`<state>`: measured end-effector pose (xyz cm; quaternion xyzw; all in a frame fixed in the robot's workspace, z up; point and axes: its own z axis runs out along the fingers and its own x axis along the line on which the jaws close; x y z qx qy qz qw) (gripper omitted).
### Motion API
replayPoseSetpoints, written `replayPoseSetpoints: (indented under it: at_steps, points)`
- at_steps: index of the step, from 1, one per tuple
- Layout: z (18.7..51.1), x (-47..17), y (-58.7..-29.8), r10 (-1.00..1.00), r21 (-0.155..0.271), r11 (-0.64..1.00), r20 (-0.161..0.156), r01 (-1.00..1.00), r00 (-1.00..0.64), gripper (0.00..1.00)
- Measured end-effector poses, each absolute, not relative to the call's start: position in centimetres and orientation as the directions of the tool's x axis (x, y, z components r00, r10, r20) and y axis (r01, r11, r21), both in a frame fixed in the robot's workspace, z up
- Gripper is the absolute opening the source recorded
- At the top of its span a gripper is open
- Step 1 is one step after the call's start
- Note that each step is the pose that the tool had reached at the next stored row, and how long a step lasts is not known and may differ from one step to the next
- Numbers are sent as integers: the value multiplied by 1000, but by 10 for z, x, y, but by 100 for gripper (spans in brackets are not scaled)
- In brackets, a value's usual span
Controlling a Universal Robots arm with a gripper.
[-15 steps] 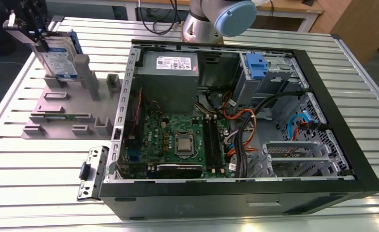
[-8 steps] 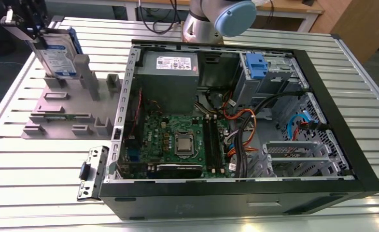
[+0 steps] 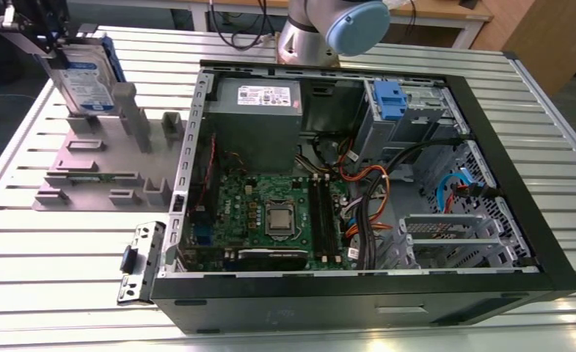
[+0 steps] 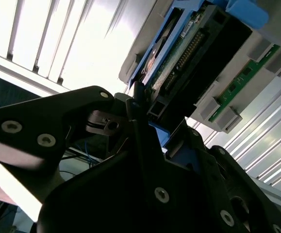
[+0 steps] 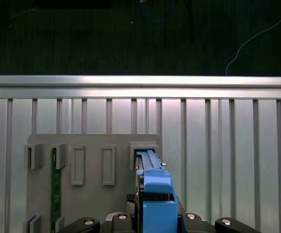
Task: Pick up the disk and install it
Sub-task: 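Pick up the disk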
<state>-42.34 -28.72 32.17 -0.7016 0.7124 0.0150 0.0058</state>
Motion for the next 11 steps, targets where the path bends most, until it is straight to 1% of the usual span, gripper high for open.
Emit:
replayPoseSetpoints:
  at_steps: [11]
  points:
    - [329,-423,-287,-999,13,15,-29,-1000,-15,36]
